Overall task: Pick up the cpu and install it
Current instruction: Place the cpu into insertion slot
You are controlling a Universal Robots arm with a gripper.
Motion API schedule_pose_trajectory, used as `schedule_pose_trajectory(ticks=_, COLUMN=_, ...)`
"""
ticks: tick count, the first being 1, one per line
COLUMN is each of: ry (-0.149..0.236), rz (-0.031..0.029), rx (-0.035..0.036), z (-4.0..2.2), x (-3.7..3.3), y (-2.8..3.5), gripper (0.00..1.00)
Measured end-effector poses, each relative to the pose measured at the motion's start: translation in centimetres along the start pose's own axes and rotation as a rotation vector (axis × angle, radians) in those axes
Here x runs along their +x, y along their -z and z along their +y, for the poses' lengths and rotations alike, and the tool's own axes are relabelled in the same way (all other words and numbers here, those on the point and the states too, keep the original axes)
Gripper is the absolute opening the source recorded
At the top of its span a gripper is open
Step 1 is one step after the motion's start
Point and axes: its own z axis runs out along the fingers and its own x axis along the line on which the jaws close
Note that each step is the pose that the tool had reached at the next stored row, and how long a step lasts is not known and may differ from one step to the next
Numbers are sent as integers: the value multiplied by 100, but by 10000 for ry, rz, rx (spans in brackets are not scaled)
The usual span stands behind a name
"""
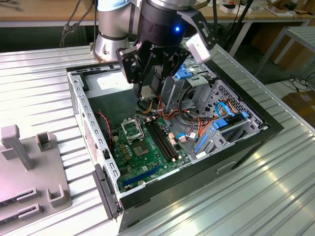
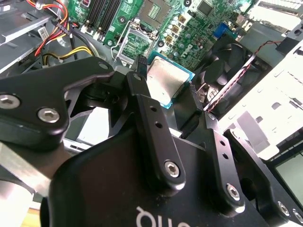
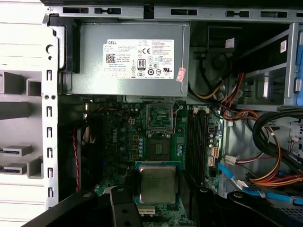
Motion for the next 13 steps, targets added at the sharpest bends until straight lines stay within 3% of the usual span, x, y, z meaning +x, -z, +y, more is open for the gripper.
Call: schedule_pose_trajectory(ticks=13, ry=0, rz=2, rx=2, z=-37, x=0, y=-30, gripper=47)
